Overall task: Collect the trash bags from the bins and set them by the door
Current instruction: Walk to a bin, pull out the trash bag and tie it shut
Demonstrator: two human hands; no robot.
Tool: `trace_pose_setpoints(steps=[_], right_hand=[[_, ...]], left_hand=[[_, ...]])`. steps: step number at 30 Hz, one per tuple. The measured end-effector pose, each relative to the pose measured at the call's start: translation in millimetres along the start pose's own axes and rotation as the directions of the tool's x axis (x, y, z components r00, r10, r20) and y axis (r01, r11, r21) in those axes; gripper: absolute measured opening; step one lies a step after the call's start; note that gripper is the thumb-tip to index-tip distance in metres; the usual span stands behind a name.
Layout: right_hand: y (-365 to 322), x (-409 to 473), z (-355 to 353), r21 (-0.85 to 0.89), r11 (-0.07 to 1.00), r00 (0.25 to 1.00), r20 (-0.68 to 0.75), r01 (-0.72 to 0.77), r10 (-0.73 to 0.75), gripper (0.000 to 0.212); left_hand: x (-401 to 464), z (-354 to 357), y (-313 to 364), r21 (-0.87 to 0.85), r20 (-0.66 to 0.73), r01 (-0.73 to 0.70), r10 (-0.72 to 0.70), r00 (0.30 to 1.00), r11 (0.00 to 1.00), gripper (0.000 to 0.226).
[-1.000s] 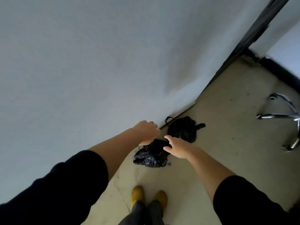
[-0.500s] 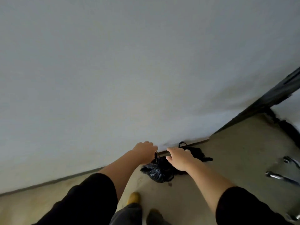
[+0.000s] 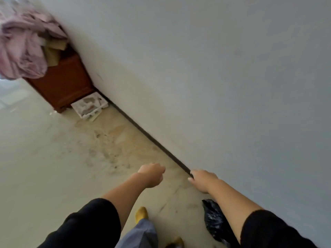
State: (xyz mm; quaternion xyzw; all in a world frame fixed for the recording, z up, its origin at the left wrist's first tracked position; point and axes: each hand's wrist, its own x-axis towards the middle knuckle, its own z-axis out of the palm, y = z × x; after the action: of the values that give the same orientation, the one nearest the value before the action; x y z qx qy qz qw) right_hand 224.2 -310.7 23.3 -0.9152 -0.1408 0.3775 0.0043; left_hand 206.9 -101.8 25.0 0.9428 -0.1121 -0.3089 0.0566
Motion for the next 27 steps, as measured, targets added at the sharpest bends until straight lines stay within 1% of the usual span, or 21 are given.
trace_pose_setpoints(steps=[2,5,9,12,16,21,27], right_hand=[[-47.2,10.7,-5.4,-0.07,0.993,0.995,0.03,0.092,-0.09,0.045],[-120.2,23.9,-10.6,-0.163,0.961,0.974,0.074,0.222,-0.213,0.046],[-218.9,40.1,-9.9,-0.25,0.9,0.933,0.134,0.357,-0.333,0.045],[-293.6,51.6,-3.1,-0.3,0.859,0.909,0.174,0.415,-0.379,0.046],[-385.3,65.5,1.1,-0.354,0.82,0.892,0.209,0.45,-0.4,0.047],[-487.5,85.7,-17.1,-0.411,0.771,0.873,0.192,0.487,-0.448,0.048],[-597.8,123.8,-44.6,-0.525,0.669,0.844,0.228,0.526,-0.485,0.05]], left_hand=[[-31.2,12.1,-41.9,-0.064,0.008,0.125,-0.125,0.992,0.99,0.034],[-77.4,31.1,-96.7,-0.183,0.021,0.284,-0.285,0.958,0.941,0.033],[-135.3,53.5,-162.6,-0.325,0.024,0.423,-0.439,0.898,0.846,0.034],[-170.7,67.5,-215.5,-0.359,0.048,0.478,-0.496,0.867,0.802,0.037],[-205.8,74.7,-290.7,-0.355,0.093,0.509,-0.512,0.854,0.784,0.04],[-244.5,71.0,-382.7,-0.383,0.082,0.543,-0.558,0.825,0.747,0.041],[-276.2,63.4,-478.3,-0.451,0.054,0.583,-0.632,0.773,0.675,0.039]])
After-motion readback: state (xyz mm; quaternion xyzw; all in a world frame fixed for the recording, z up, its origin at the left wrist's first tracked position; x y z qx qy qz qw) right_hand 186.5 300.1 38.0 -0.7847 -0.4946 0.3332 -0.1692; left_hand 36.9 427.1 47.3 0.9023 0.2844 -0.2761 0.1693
